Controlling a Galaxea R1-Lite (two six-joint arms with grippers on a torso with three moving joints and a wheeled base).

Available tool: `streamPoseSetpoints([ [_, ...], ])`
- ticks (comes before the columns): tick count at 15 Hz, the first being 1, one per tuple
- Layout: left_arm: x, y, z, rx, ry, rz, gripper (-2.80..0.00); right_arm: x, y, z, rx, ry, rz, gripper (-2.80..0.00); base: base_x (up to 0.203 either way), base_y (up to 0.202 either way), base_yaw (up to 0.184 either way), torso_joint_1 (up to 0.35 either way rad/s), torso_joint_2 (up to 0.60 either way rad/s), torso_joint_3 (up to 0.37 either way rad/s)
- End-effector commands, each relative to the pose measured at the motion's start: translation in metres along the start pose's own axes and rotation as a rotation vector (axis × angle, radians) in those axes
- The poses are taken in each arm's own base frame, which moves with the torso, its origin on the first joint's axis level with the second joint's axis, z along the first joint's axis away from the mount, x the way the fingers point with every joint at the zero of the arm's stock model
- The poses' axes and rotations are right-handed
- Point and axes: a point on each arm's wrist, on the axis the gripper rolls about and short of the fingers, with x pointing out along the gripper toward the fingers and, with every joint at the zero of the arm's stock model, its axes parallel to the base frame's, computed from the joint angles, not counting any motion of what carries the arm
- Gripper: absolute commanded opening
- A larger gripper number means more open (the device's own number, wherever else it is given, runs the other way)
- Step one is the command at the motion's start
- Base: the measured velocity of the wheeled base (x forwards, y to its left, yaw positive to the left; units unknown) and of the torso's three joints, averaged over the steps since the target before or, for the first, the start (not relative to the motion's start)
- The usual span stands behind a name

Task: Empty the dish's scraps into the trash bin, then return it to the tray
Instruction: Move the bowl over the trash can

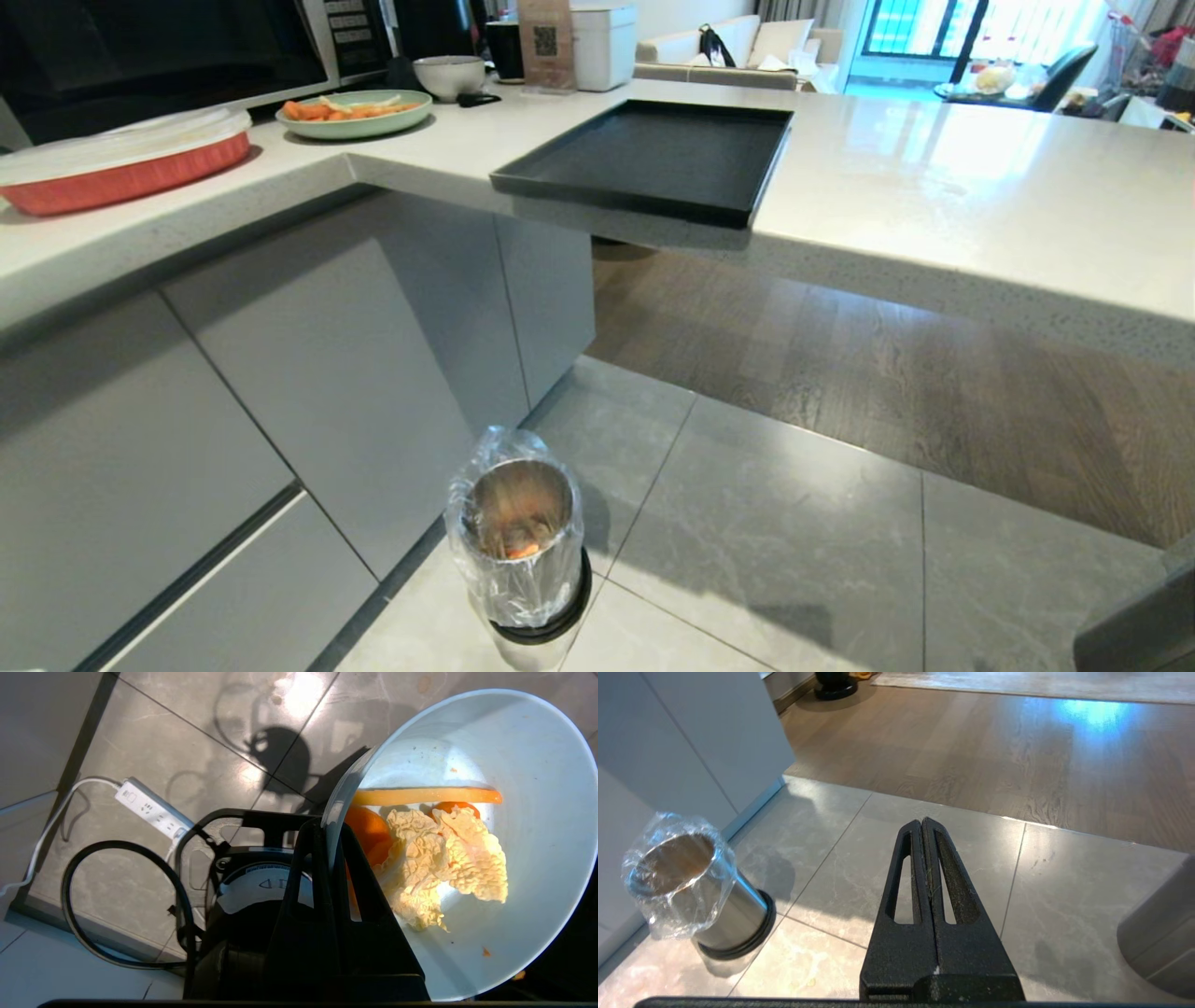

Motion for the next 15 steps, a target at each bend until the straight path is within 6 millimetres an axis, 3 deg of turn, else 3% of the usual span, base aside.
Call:
streamPoseSetpoints([
  [1,0.0001,0.0003,-0.0007,-0.002,0.003,0.003,-2.8,0.0,0.0,0.0001,0.001,-0.002,0.001,-2.8,0.0,0.0,0.0,0.0,0.0,0.0],
  [15,0.0015,0.0028,-0.0082,-0.007,-0.01,0.002,-2.8,0.0,0.0,0.0001,0.001,-0.002,0.001,-2.8,0.0,0.0,0.0,0.0,0.0,-0.016],
])
